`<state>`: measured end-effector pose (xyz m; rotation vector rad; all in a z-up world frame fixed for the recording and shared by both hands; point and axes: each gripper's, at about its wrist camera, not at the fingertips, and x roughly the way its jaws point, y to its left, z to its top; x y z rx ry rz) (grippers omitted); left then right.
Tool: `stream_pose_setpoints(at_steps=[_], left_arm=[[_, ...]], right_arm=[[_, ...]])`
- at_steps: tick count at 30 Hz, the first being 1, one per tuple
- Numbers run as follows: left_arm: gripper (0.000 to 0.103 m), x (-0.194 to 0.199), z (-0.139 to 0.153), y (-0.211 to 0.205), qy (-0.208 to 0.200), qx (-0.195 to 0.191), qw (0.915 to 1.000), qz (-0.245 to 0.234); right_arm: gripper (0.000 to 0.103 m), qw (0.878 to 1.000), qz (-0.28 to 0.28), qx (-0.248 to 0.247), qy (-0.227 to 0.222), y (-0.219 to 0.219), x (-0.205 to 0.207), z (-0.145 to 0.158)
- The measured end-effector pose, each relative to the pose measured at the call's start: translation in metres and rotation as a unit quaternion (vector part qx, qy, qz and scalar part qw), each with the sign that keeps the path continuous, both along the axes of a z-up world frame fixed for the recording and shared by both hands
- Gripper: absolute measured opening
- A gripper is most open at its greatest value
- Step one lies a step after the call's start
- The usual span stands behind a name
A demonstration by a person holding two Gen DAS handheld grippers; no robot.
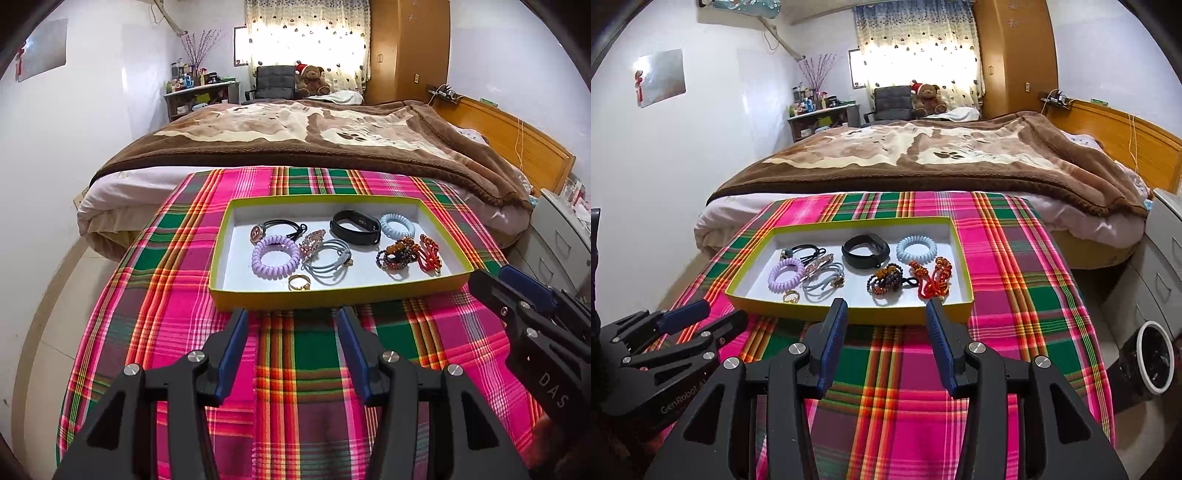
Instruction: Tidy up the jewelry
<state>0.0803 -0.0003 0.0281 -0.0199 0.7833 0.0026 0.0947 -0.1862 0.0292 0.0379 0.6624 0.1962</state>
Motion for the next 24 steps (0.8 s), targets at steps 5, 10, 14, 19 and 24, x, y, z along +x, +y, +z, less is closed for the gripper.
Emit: stream_pose_setpoints(at_steps=[5,10,14,19,24], left_arm=[[0.052,-0.0033,0.0004,-0.0029,-0.002,0.0,1.0,-0.003],[0.052,-0.0054,0.001,-0.0009,-0.002,-0.006,1.0,0.001],[0.052,-0.0066,0.0015,-0.0003,-0.003,-0.006,1.0,0.0],[0.052,-0.0065,0.0005,0.0004,0.0,-0.009,1.0,0.0],[0.052,-0.0062,0.0006,0.0011,0.003,-0.008,1.0,0.005]], right_arm=[[0.045,1.0,0.0,-0.001,0.001,-0.0002,-0.0031,-0.0008],[0.045,1.0,-0.002,0.002,0.004,-0.0002,-0.0044,-0.0014],[0.045,1.0,0.001,0.001,0.002,0.0008,-0.005,-0.0011],[0.045,1.0,0.0,0.002,0.004,0.0011,-0.0055,-0.0021],[0.045,1.0,0.001,0.001,0.005,0.0021,-0.0059,-0.0022]])
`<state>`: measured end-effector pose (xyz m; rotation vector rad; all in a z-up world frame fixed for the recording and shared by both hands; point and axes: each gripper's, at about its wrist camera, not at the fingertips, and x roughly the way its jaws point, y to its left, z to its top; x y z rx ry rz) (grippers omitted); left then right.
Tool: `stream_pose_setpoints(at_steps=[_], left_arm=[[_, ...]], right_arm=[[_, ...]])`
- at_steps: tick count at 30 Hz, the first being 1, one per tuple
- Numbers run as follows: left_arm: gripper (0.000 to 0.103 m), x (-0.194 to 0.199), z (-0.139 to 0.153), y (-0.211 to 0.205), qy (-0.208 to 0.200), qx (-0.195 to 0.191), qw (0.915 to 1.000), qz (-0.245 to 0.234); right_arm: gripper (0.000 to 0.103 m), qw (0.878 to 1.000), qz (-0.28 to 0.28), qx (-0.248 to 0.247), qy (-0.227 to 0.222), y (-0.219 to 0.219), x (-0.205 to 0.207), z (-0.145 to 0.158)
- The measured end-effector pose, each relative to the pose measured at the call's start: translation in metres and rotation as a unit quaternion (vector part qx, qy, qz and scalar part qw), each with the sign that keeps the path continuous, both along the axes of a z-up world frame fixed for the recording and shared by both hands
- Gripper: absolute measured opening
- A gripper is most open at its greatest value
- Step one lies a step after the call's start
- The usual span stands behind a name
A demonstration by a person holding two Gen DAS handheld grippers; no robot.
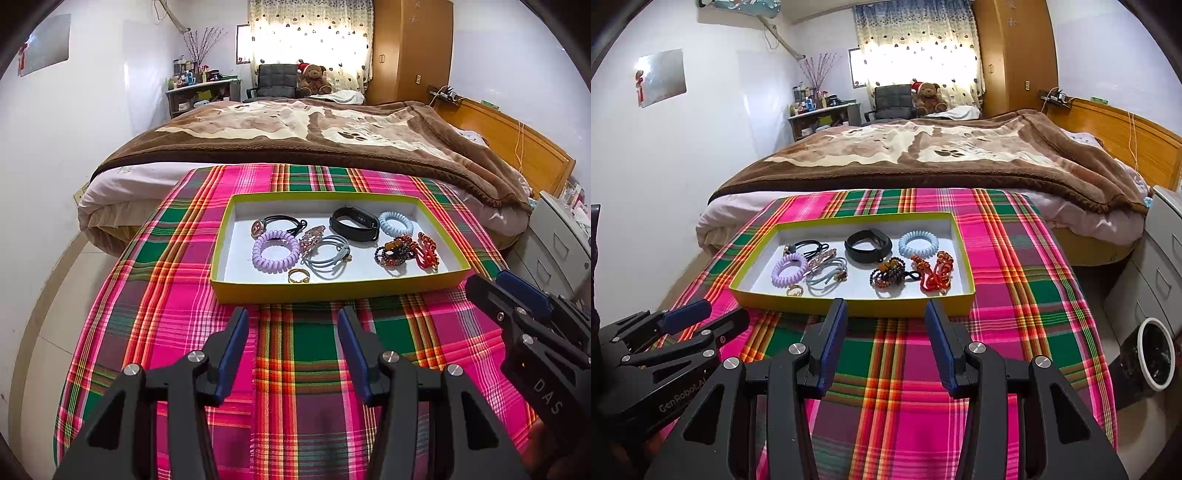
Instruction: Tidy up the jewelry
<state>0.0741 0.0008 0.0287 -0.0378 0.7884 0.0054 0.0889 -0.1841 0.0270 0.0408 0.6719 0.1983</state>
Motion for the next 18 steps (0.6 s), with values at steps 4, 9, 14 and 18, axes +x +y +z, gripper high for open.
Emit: stream_pose_setpoints(at_steps=[4,9,14,18], left_arm=[[0.052,-0.0011,0.0015,0.0017,-0.003,-0.002,1.0,0.001],[0.052,-0.0011,0.0017,0.0019,0.0,-0.01,0.9999,-0.004],[0.052,-0.0019,0.0006,0.0006,0.002,-0.007,1.0,-0.005],[0.052,-0.0034,0.0014,-0.0004,0.0,-0.005,1.0,-0.001]], right_arm=[[0.045,1.0,0.0,0.002,-0.001,0.0003,-0.0001,0.0002],[0.045,1.0,0.0,0.002,0.002,0.001,0.0004,-0.0005],[0.045,1.0,-0.001,0.002,0.001,0.0002,-0.0001,-0.0007],[0.045,1.0,-0.002,0.002,0.002,-0.0002,-0.0002,-0.0011]])
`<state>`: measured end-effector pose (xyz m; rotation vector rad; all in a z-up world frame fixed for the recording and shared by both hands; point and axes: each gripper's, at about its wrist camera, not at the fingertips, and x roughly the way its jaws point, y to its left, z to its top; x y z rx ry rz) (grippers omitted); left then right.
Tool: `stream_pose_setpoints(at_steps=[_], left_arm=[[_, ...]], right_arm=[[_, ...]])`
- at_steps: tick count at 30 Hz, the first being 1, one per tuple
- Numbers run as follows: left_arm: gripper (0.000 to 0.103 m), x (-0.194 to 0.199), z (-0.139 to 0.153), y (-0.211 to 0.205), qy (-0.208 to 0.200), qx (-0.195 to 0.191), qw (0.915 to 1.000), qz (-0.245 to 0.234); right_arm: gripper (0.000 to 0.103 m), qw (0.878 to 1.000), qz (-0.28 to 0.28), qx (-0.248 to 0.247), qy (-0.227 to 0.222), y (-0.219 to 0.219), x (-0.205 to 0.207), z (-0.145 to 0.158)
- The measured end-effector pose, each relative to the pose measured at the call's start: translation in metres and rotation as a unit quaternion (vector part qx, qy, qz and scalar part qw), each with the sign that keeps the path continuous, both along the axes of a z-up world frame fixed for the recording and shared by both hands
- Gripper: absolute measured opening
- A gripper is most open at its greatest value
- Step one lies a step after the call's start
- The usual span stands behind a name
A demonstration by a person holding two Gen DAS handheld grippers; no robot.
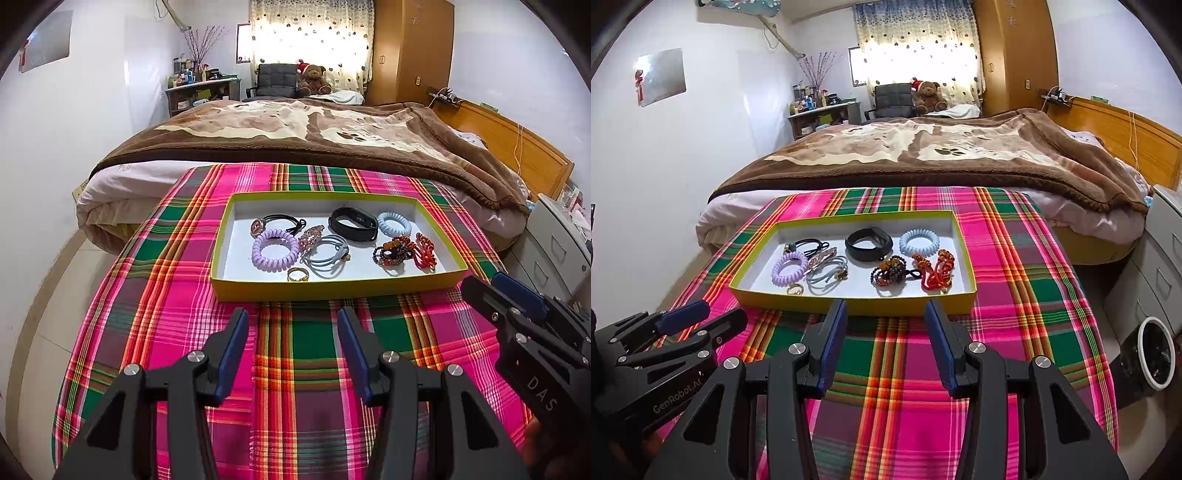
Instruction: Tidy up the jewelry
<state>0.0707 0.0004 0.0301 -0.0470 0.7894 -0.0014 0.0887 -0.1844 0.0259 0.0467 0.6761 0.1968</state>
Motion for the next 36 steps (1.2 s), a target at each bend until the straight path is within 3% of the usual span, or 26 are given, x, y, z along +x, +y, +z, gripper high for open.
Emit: stream_pose_setpoints(at_steps=[36], left_arm=[[0.052,-0.0001,0.0007,0.0052,0.0,-0.013,0.9999,0.006]], right_arm=[[0.045,1.0,-0.001,-0.002,0.004,0.0012,-0.0021,-0.002]])
